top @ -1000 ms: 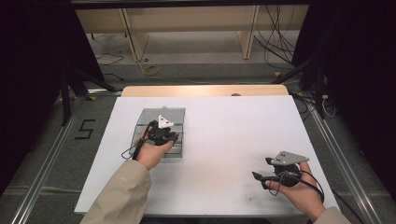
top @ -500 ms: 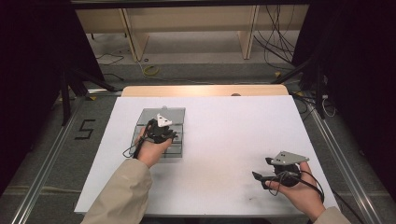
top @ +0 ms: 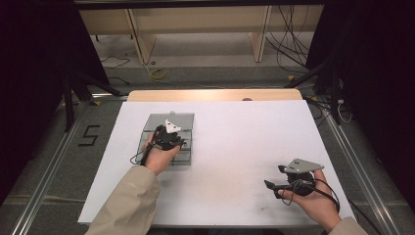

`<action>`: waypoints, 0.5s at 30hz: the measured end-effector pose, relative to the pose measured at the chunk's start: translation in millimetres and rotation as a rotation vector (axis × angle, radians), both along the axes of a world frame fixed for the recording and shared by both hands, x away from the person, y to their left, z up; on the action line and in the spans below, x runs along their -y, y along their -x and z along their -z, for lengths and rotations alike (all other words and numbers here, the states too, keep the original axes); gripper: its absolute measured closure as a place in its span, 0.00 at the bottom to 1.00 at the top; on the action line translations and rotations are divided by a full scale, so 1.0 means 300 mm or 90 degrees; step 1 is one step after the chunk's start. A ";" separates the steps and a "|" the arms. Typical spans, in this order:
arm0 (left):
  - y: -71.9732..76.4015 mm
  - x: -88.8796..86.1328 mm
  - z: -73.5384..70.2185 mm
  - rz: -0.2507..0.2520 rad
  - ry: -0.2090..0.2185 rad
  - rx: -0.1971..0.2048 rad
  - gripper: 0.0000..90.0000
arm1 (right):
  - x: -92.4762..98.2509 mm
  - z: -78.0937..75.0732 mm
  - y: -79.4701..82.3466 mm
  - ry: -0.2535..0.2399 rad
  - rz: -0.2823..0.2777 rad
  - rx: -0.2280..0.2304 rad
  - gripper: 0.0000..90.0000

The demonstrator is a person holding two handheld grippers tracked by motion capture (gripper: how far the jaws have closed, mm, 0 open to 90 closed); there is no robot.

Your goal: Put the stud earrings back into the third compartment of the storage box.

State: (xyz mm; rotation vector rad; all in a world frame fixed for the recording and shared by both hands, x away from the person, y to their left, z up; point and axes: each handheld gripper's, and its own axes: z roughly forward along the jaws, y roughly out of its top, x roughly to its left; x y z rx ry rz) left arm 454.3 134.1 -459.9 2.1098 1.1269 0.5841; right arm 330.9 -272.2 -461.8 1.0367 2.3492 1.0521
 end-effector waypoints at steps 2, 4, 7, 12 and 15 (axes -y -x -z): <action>0.000 0.000 0.000 0.001 0.001 -0.001 0.87 | 0.000 0.000 0.000 -0.001 0.000 0.000 0.29; 0.000 0.000 -0.001 0.000 0.001 0.000 0.86 | 0.000 0.000 0.000 -0.001 0.001 -0.001 0.29; -0.001 -0.002 -0.001 0.000 0.001 0.001 0.85 | 0.000 0.000 0.000 -0.001 0.001 -0.001 0.29; 0.003 -0.002 -0.008 0.001 0.003 0.005 0.83 | -0.001 0.000 0.000 -0.001 0.001 -0.002 0.29; 0.009 -0.002 -0.015 0.000 0.011 0.009 0.81 | 0.000 0.000 0.000 -0.002 0.001 -0.002 0.29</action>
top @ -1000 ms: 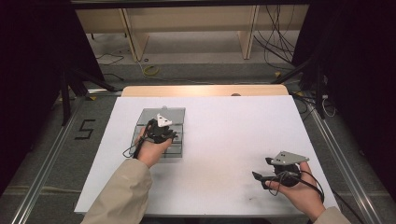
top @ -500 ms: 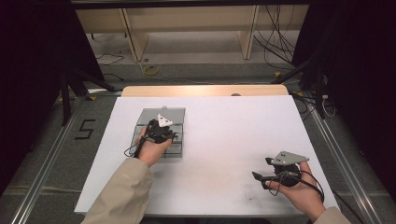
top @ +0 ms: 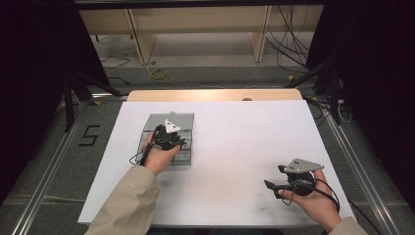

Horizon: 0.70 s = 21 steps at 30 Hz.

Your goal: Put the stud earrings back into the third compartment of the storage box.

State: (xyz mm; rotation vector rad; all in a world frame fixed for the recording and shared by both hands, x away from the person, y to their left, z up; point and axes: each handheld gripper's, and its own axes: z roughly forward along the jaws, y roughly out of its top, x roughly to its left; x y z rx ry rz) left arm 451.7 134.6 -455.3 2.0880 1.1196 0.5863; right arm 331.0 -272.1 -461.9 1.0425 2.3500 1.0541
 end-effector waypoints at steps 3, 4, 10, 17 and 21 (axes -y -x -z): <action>0.011 -0.001 -0.013 -0.001 0.008 0.003 0.78 | 0.001 0.000 0.000 -0.001 0.000 0.001 0.29; 0.014 -0.003 -0.017 0.001 0.012 0.001 0.76 | 0.001 0.000 0.000 -0.001 0.000 0.002 0.29; 0.036 -0.015 -0.042 -0.002 0.050 0.002 0.63 | 0.004 -0.001 0.001 -0.004 0.002 0.001 0.29; 0.073 -0.025 -0.064 0.019 0.048 -0.008 0.45 | 0.005 -0.002 0.000 -0.004 0.001 0.002 0.29; 0.107 -0.041 -0.079 0.033 0.047 -0.007 0.40 | 0.005 -0.004 0.002 -0.005 0.000 0.003 0.29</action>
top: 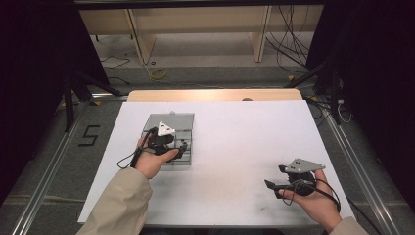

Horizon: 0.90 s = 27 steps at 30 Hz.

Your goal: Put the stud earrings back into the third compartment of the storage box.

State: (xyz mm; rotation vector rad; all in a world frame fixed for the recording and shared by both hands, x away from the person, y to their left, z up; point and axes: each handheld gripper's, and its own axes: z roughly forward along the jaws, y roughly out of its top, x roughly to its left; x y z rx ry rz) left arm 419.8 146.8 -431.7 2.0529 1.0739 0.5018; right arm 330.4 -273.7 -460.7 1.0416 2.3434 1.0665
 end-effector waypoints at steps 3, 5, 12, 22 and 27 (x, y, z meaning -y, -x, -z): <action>0.029 -0.017 -0.010 0.008 -0.003 0.011 0.36 | 0.000 -0.001 0.000 0.000 -0.001 0.001 0.29; 0.047 -0.026 -0.013 0.010 -0.001 0.020 0.35 | 0.000 0.000 -0.001 -0.001 -0.001 0.000 0.29; 0.102 -0.041 -0.018 0.026 0.000 0.037 0.34 | -0.002 0.001 -0.001 -0.002 0.000 -0.002 0.29; 0.169 -0.047 -0.012 0.069 -0.024 0.065 0.31 | 0.001 -0.001 -0.001 -0.002 -0.003 0.001 0.29; 0.198 -0.086 -0.002 0.076 -0.026 0.063 0.31 | 0.002 -0.006 0.002 -0.003 -0.001 0.004 0.29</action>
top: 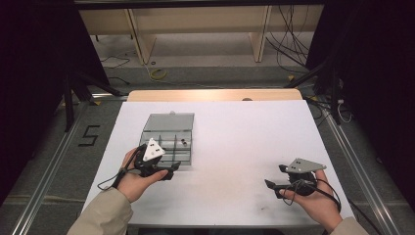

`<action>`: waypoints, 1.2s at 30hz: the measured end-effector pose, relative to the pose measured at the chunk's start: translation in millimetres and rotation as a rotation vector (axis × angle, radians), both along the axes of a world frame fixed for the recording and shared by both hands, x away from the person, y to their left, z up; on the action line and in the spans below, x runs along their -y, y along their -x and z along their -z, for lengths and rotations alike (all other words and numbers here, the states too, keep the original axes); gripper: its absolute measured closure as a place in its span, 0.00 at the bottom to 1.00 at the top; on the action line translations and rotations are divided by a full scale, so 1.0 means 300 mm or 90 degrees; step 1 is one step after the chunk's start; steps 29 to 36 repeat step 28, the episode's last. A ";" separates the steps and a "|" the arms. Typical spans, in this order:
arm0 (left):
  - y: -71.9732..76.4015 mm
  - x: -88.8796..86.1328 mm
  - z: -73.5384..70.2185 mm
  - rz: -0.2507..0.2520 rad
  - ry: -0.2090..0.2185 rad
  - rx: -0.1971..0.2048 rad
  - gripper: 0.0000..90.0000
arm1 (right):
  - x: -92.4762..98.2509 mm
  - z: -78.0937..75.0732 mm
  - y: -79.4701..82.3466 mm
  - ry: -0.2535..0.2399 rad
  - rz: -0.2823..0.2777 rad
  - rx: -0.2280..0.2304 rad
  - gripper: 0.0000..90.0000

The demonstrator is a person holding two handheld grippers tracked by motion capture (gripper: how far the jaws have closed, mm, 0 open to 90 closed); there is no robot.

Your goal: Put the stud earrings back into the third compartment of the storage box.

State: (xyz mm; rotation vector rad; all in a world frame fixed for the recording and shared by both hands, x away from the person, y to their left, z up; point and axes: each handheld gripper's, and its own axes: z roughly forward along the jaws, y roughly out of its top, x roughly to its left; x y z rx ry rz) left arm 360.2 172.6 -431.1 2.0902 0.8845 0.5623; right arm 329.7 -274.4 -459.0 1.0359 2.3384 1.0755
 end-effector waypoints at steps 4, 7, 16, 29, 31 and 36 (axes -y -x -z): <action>0.032 -0.034 0.016 -0.006 0.014 -0.015 0.30 | -0.001 0.000 0.001 0.001 0.000 0.000 0.29; 0.061 -0.059 0.034 -0.011 0.003 -0.027 0.26 | -0.003 0.002 0.000 0.002 -0.001 -0.003 0.29; 0.104 -0.145 0.051 -0.055 -0.001 -0.028 0.17 | -0.006 0.003 0.001 0.005 -0.004 -0.002 0.29; 0.132 -0.130 0.081 -0.062 -0.002 -0.057 0.18 | -0.007 0.006 0.000 0.007 -0.005 -0.006 0.29; 0.132 -0.130 0.081 -0.062 -0.002 -0.057 0.18 | -0.007 0.006 0.000 0.007 -0.005 -0.006 0.29; 0.132 -0.130 0.081 -0.062 -0.002 -0.057 0.18 | -0.007 0.006 0.000 0.007 -0.005 -0.006 0.29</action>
